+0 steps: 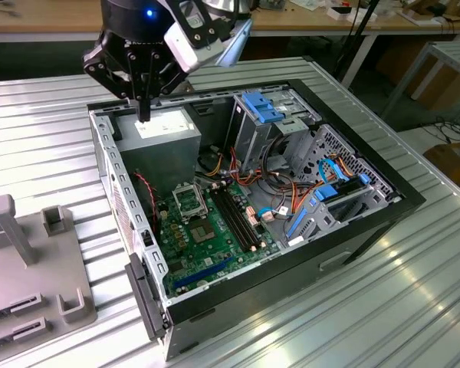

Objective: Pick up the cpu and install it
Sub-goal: 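Reach for the cpu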

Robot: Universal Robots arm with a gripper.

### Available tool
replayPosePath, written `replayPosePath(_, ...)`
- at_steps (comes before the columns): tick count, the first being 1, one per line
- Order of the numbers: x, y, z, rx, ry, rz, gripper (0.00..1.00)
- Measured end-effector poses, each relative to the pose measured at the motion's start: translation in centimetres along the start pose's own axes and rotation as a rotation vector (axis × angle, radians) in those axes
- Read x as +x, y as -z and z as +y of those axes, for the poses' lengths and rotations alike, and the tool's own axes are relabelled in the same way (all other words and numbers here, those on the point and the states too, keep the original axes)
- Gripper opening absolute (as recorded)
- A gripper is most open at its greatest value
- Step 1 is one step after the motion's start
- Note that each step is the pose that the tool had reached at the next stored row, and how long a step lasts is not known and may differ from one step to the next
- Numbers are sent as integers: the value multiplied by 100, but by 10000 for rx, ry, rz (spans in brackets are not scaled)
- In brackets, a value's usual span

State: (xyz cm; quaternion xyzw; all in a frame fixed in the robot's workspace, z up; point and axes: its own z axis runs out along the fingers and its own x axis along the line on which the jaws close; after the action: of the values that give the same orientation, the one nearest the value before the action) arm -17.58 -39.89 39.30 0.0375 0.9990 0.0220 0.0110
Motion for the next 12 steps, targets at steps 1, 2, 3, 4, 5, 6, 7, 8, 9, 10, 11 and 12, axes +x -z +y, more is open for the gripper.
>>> replayPosePath(1,7,0,-1,0,1,1,11)
replayPosePath(2,15,0,-1,0,0,0,11)
replayPosePath(3,23,0,-2,-1,0,0,11)
replayPosePath(4,31,0,-2,0,0,1,11)
replayPosePath(5,44,1,-3,0,0,2,11)
replayPosePath(6,55,0,-4,-1,0,2,11)
replayPosePath(7,66,1,-5,0,0,3,11)
replayPosePath(8,73,1,-6,0,0,4,11)
replayPosePath(9,80,1,-6,0,0,5,11)
replayPosePath(10,85,1,-6,0,0,6,11)
replayPosePath(11,92,1,-7,0,0,7,11)
replayPosePath(12,101,1,-7,1,0,8,11)
